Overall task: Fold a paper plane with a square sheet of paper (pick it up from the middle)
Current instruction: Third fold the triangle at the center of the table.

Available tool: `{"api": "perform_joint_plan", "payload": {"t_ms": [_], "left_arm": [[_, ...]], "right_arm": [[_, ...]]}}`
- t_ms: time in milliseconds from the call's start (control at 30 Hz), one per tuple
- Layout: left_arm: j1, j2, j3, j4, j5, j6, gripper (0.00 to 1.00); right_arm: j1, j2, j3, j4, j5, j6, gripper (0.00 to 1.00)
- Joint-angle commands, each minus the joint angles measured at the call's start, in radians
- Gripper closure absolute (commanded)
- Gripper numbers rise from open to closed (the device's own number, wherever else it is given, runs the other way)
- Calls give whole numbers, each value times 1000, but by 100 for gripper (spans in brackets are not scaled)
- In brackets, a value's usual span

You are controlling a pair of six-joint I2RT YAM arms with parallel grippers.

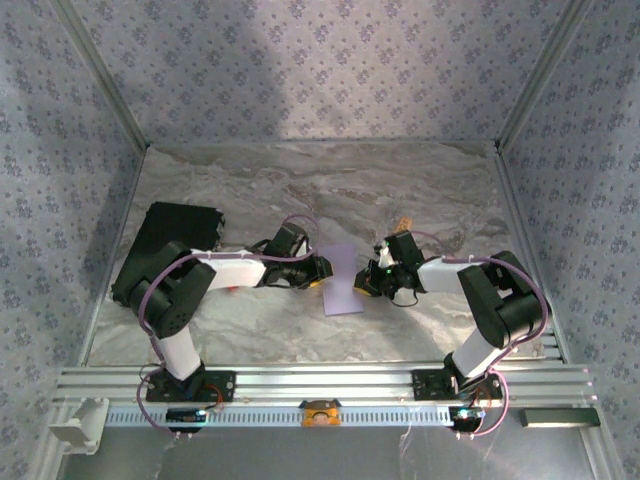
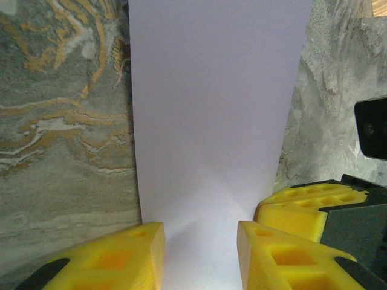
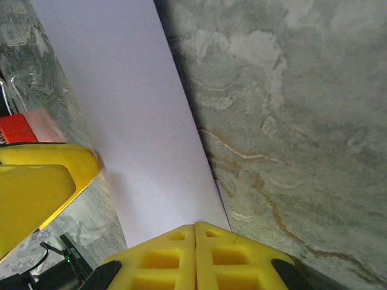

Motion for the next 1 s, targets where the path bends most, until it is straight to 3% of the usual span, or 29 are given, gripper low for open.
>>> {"api": "perform_joint_plan", "payload": {"t_ms": [0, 400, 967], "left_arm": [[-6, -8, -10, 17, 0, -16, 64], [-5, -39, 2, -98, -53, 2, 56], [-15, 38, 23, -39, 39, -8, 61]], "right_arm": [[-10, 20, -40, -74, 65, 23, 91], [-15, 18, -47, -66, 59, 27, 91], [-27, 28, -57, -54, 52, 26, 91]]}}
